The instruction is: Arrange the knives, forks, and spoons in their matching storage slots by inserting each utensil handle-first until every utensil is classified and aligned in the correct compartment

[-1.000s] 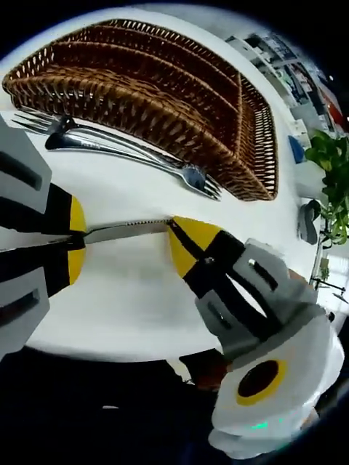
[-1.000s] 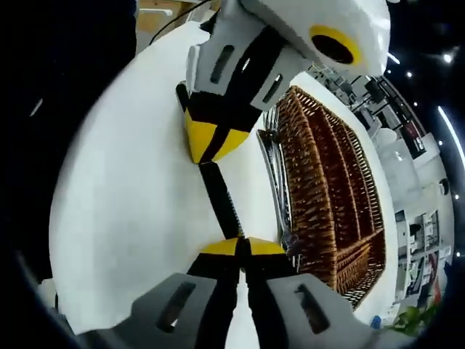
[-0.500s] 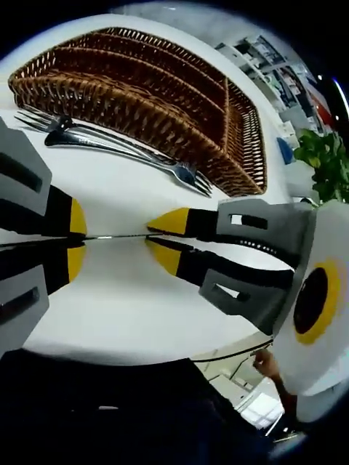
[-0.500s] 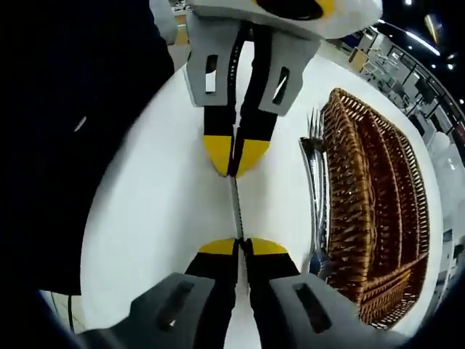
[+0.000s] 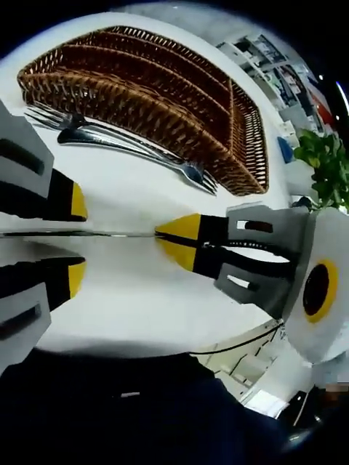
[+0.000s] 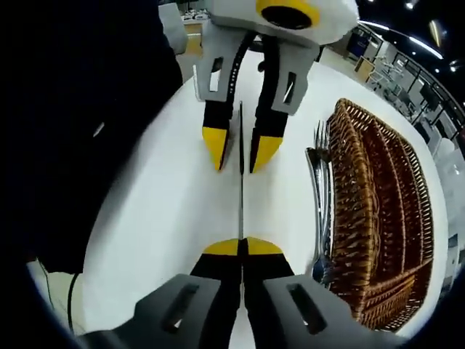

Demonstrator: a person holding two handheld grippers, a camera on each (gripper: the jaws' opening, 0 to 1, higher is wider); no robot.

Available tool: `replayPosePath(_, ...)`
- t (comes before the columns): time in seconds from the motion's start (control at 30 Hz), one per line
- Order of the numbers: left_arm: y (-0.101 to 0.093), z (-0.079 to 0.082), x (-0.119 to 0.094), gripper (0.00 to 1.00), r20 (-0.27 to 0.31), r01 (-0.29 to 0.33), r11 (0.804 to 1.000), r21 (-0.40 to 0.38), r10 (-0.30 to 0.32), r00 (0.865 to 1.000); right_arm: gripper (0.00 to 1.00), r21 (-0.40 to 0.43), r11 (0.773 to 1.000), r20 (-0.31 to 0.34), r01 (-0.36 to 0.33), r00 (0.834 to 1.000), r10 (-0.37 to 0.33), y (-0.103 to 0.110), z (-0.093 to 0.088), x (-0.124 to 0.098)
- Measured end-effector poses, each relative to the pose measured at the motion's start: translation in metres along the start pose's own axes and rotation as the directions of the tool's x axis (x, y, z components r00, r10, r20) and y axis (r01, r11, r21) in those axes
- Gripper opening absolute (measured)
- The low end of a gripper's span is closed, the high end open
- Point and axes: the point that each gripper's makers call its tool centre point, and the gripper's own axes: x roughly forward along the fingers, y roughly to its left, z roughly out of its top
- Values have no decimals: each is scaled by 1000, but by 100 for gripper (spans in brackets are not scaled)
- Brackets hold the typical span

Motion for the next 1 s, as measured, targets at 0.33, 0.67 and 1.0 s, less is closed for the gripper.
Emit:
replayPosePath(0.33, 0, -10, -4, 21, 46, -18, 999, 47, 16, 999, 0, 13, 999, 76, 35, 996, -35, 2, 22, -13)
replayPosePath(0.67, 1, 35, -11, 15, 182, -36, 994, 107, 16, 983, 0, -17, 998, 115, 55, 992, -52, -6, 46, -29)
replayPosePath(1.0, 14, 69, -43, 8, 273, -96, 983, 156, 51, 961, 0, -85, 992, 130, 91, 988, -80, -25, 66, -53)
